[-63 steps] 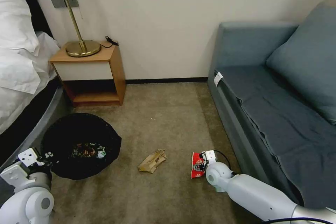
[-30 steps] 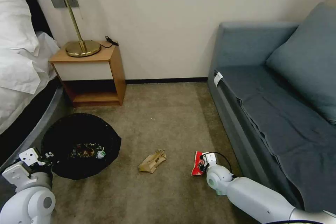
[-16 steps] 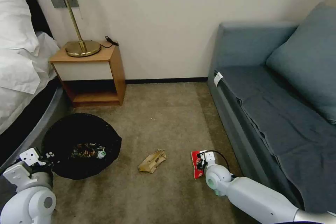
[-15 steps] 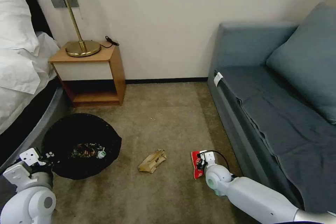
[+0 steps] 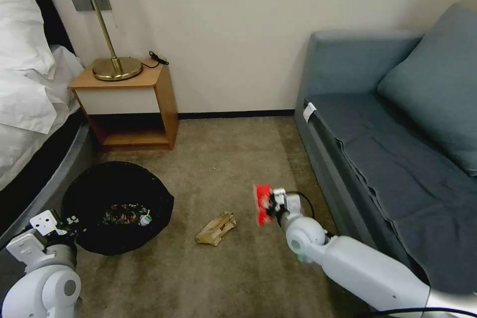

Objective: Pick up the trash bin, then pick up the garbage on the floor and place it into the trash bin.

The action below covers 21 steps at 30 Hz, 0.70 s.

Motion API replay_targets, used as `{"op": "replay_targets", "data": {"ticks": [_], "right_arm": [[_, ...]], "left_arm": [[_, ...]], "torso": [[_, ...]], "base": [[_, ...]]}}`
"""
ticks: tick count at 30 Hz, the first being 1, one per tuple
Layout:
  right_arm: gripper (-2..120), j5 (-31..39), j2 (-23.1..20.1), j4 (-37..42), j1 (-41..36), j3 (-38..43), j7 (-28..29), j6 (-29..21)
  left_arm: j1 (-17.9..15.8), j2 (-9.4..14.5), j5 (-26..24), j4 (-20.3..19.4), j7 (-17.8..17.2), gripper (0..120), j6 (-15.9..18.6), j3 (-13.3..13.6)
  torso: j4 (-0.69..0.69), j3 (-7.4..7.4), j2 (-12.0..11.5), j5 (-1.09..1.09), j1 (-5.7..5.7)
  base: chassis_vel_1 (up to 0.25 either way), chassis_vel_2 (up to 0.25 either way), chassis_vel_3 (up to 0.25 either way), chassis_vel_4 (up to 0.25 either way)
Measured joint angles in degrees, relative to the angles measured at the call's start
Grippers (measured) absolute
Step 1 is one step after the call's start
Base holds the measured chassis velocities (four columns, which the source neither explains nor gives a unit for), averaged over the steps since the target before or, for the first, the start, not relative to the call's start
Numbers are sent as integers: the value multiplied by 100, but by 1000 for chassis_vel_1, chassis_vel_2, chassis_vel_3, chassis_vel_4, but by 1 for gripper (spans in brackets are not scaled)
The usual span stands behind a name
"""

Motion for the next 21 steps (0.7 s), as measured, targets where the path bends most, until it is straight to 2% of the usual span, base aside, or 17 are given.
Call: {"op": "replay_targets", "data": {"ticks": [5,8,10,11,15,21], "right_arm": [[0,423,214,581,568,-358,147,16],[0,757,671,807,1227,-778,335,65],[0,877,1097,817,1590,-1043,426,88],[0,877,1097,817,1590,-1043,426,88],[0,982,1779,676,1989,-1544,533,116],[0,969,2106,433,2124,-1982,599,135]], "left_arm": [[6,-19,35,0,-6,3,6,67],[18,-31,53,-1,-10,3,16,113],[20,-45,69,-4,-15,3,21,140],[20,-45,69,-4,-15,3,21,140],[19,-79,102,-14,-23,3,30,206],[15,-91,111,-30,-25,3,38,233]], "torso": [[0,0,0,-1,0],[1,0,0,-1,0],[0,0,0,0,0],[0,0,0,0,0],[3,0,0,0,0],[1,0,0,0,0]], "base": [[0,0,0,0],[0,0,0,0],[0,0,0,0],[0,0,0,0],[0,0,0,0],[0,0,0,0]]}}
